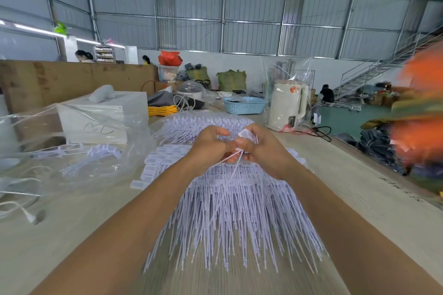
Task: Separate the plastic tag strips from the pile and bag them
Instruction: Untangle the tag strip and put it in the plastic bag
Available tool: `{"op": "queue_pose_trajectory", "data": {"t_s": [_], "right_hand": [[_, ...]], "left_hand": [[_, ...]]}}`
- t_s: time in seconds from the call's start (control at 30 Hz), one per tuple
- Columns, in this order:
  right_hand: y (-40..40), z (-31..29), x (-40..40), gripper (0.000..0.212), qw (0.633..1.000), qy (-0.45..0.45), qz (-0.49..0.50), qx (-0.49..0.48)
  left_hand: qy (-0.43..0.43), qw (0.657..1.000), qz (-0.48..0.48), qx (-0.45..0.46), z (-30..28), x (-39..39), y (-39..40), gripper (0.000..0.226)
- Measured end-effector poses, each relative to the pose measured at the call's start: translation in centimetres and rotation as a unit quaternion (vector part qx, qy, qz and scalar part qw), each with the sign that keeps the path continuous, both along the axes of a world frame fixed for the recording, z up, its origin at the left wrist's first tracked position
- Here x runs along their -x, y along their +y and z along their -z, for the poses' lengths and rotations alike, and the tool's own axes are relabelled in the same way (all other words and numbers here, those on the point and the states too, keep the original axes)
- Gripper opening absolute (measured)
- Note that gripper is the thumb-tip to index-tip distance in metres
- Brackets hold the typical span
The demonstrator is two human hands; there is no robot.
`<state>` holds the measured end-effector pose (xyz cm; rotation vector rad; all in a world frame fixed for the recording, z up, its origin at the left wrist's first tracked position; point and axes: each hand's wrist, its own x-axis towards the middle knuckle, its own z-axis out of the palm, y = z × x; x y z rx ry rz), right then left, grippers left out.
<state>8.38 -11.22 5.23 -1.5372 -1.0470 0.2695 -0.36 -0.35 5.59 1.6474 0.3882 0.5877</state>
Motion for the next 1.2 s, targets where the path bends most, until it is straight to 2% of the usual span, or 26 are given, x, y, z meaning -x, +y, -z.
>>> {"op": "queue_pose_trajectory", "data": {"t_s": [0.1, 0.2, 0.3, 0.4, 0.47, 0.57, 0.7, 0.8, 0.87, 0.97, 1.03, 1.1, 1.2], "right_hand": [[0.4, -0.3, 0.2, 0.01, 0.997, -0.046, 0.061, -0.03], [1.3, -0.3, 0.4, 0.012, 0.986, -0.072, 0.128, -0.074], [2.4, -0.1, 0.6, 0.011, 0.961, -0.108, 0.23, -0.111], [3.1, 0.2, 0.7, 0.017, 0.946, -0.128, 0.262, -0.14], [3.4, 0.6, 0.4, 0.018, 0.937, -0.169, 0.278, -0.128], [4.1, 1.1, 0.3, 0.024, 0.942, -0.201, 0.253, -0.088], [5.4, 1.8, 1.3, 0.041, 0.956, -0.231, 0.181, -0.018], [6.5, 2.0, 2.5, 0.031, 0.967, -0.226, 0.119, -0.001], [7.4, 1.8, 3.3, 0.03, 0.973, -0.208, 0.1, -0.001], [9.3, 1.7, 5.3, 0.033, 0.986, -0.148, 0.078, 0.007], [10.8, 1.8, 7.3, 0.034, 0.998, -0.053, 0.046, -0.003], [12.5, 2.1, 9.6, 0.037, 1.0, 0.018, 0.011, -0.005], [15.5, 2.7, 12.8, 0.036, 0.998, 0.037, -0.037, 0.019]], "left_hand": [[-0.037, 0.996, -0.025, 0.076, 0.3, -0.2, -0.8, 0.027], [0.06, 0.997, 0.034, 0.03, 0.9, 0.5, -2.0, 0.034], [0.097, 0.985, 0.118, 0.084, 1.3, 1.1, -3.8, 0.046], [0.074, 0.984, 0.107, 0.118, 1.2, 1.7, -4.3, 0.037], [0.064, 0.99, 0.083, 0.096, 1.0, 2.1, -3.9, 0.03], [0.069, 0.996, 0.042, 0.033, 1.2, 2.9, -3.1, 0.03], [0.064, 0.998, -0.001, 0.027, 1.2, 4.0, -1.6, 0.025], [0.058, 0.996, -0.018, 0.061, 0.9, 5.1, -0.3, 0.026], [0.06, 0.996, -0.035, 0.048, 0.8, 6.2, 0.6, 0.028], [0.063, 0.994, -0.092, 0.016, 0.8, 8.6, 2.2, 0.021], [0.064, 0.989, -0.135, 0.01, 1.0, 10.5, 3.6, 0.011], [0.081, 0.983, -0.162, -0.006, 1.2, 12.8, 5.4, 0.013], [0.135, 0.972, -0.19, -0.04, 1.3, 16.1, 8.4, 0.015]]}}
